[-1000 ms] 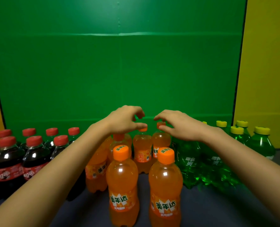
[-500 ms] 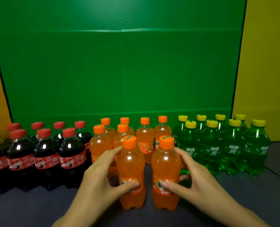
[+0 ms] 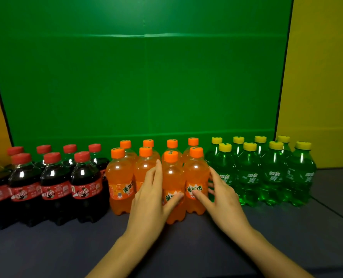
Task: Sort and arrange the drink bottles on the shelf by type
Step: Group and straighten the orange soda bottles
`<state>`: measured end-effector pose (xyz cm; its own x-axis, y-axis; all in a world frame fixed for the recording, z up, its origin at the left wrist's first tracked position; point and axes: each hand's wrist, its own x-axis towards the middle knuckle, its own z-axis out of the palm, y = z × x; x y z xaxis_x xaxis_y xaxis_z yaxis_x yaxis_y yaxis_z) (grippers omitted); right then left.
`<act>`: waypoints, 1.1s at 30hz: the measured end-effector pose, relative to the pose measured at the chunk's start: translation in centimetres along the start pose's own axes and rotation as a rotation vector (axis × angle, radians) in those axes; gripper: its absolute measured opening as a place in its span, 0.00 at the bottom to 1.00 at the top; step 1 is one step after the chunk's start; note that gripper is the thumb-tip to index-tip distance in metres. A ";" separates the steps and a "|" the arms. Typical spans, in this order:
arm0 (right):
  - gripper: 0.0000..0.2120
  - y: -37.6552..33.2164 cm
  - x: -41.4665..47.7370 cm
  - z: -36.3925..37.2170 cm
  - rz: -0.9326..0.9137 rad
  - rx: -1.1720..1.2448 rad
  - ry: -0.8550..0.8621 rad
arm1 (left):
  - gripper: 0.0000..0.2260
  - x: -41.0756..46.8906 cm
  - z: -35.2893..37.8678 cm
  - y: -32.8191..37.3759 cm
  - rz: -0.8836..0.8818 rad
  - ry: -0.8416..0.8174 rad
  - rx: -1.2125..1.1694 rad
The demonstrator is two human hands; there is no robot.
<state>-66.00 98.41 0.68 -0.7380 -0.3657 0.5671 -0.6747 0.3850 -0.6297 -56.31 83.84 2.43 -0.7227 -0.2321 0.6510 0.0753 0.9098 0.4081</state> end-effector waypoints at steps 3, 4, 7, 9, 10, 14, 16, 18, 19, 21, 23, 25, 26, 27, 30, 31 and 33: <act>0.34 0.4 -0.3 0.1 0.015 -0.040 -0.002 | 0.41 0.3 0.2 0.6 -0.029 -0.001 0.099; 0.32 0.5 -0.5 0.0 0.013 -0.034 0.003 | 0.40 0.3 0.2 0.7 -0.032 0.008 0.111; 0.22 0.6 -1.2 -0.7 -0.006 0.033 0.052 | 0.28 -0.3 0.4 0.3 0.048 0.122 0.123; 0.13 0.8 -1.5 -1.0 -0.029 0.048 0.109 | 0.18 -1.0 0.4 -0.5 0.122 0.160 0.115; 0.10 0.9 -1.6 -1.0 -0.039 0.044 0.119 | 0.15 -1.2 0.6 -0.9 0.146 0.142 0.116; 0.08 1.2 -1.3 -0.3 -0.037 0.062 0.010 | 0.12 -1.6 1.4 -1.8 0.134 0.047 0.107; 0.05 1.4 -1.1 0.1 -0.027 0.069 -0.016 | 0.11 -1.4 1.8 -1.8 0.109 0.024 0.080; 0.03 1.5 -0.9 0.3 -0.017 0.079 -0.026 | 0.10 -1.1 2.1 -1.6 0.100 0.012 0.081; 0.03 1.6 -1.0 0.3 -0.009 0.081 -0.036 | 0.09 -0.9 2.2 -1.5 0.099 0.007 0.084; 0.03 1.6 -1.0 0.4 0.006 0.078 -0.059 | 0.09 -0.6 2.6 -1.5 0.095 -0.002 0.088; 0.02 1.6 -1.0 0.4 0.016 0.077 -0.077 | 0.09 -0.4 2.9 -1.7 0.091 -0.011 0.094; 0.02 1.6 -0.9 0.4 0.019 0.076 -0.085 | 0.09 -0.3 3.0 -1.8 0.087 -0.018 0.095; 0.03 1.6 -0.9 0.4 0.016 0.080 -0.083 | 0.09 -0.2 3.1 -1.9 0.087 -0.020 0.097; 0.03 1.6 -1.0 0.4 0.018 0.089 -0.085 | 0.08 -0.3 3.1 -1.9 0.086 -0.023 0.096; 0.04 1.7 -1.1 0.3 0.016 0.117 -0.079 | 0.08 -0.2 3.1 -1.9 0.090 -0.032 0.097; 0.04 1.7 -1.1 0.2 0.022 0.130 -0.077 | 0.08 -0.2 3.1 -1.9 0.094 -0.033 0.093; 0.04 1.7 -1.1 0.0 0.021 0.149 -0.065 | 0.08 -0.2 3.0 -1.9 0.096 -0.039 0.088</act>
<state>-66.38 99.48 -1.00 -0.7464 -0.4144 0.5207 -0.6463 0.2650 -0.7155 -58.40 83.21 -0.40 -0.7414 -0.1306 0.6582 0.0862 0.9542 0.2864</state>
